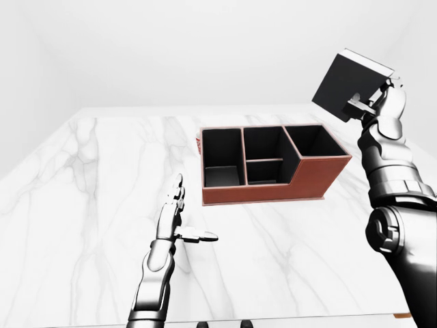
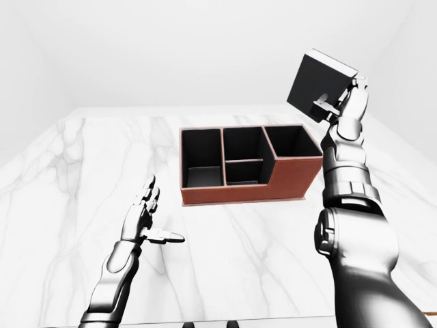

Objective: Pick up the book and place it in the right compartment of the caddy.

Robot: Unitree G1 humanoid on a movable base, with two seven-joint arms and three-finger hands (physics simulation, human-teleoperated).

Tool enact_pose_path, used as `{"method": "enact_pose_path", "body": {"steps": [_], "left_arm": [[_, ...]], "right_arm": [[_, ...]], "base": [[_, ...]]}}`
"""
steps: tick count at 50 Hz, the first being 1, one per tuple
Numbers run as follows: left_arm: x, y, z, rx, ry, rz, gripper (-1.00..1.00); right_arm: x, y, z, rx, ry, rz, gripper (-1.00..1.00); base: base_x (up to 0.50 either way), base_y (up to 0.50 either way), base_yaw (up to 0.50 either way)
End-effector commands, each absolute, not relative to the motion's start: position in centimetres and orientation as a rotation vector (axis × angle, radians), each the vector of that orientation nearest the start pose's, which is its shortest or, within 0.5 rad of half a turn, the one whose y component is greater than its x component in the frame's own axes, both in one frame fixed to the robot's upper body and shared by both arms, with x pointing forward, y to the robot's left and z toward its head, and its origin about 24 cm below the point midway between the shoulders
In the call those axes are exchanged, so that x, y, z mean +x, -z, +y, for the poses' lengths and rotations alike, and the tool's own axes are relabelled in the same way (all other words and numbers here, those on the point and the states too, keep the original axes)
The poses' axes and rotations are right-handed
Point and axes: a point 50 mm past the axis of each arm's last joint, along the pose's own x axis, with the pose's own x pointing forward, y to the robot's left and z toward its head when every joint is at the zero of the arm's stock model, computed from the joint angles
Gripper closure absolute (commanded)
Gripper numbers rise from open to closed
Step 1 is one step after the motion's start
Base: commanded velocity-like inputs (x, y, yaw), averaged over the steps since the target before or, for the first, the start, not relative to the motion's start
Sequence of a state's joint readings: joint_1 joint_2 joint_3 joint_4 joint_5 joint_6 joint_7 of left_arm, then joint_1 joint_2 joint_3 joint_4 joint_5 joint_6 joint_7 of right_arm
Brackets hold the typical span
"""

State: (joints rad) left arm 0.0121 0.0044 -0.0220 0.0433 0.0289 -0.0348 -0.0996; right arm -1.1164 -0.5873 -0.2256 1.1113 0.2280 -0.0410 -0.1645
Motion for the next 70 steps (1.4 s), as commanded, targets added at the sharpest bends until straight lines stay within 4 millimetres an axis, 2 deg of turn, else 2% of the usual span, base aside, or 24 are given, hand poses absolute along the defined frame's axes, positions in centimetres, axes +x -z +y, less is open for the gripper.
{"method": "enact_pose_path", "body": {"steps": [1,17,18,19,28,53,70], "left_arm": [[25.1,-3.1,14.0,0.039,0.107,0.023,-1.00],[25.2,-3.0,14.0,0.038,0.107,0.024,-1.00],[25.2,-3.0,14.0,0.038,0.107,0.024,-1.00],[25.2,-3.0,14.0,0.038,0.107,0.024,-1.00],[25.2,-3.0,14.0,0.037,0.108,0.023,-1.00],[25.2,-2.9,14.0,0.037,0.109,0.022,-1.00],[25.2,-3.0,14.0,0.037,0.110,0.023,-1.00]], "right_arm": [[39.6,-23.6,-30.2,0.002,0.522,-0.210,1.00],[40.1,-21.5,-29.3,-0.049,0.531,-0.120,1.00],[40.0,-20.3,-29.2,-0.050,0.532,-0.088,1.00],[40.1,-21.0,-29.2,-0.055,0.532,-0.106,1.00],[40.1,-20.9,-29.1,-0.062,0.533,-0.102,1.00],[39.9,-18.2,-29.0,-0.112,0.555,-0.020,1.00],[39.8,-17.8,-29.0,-0.130,0.567,-0.005,1.00]], "base": [[0.00,0.00,0.00],[0.00,0.00,0.00],[0.00,0.00,0.00],[0.00,0.00,0.00],[0.00,0.00,0.00],[0.00,0.00,0.00],[0.00,0.00,0.00]]}}
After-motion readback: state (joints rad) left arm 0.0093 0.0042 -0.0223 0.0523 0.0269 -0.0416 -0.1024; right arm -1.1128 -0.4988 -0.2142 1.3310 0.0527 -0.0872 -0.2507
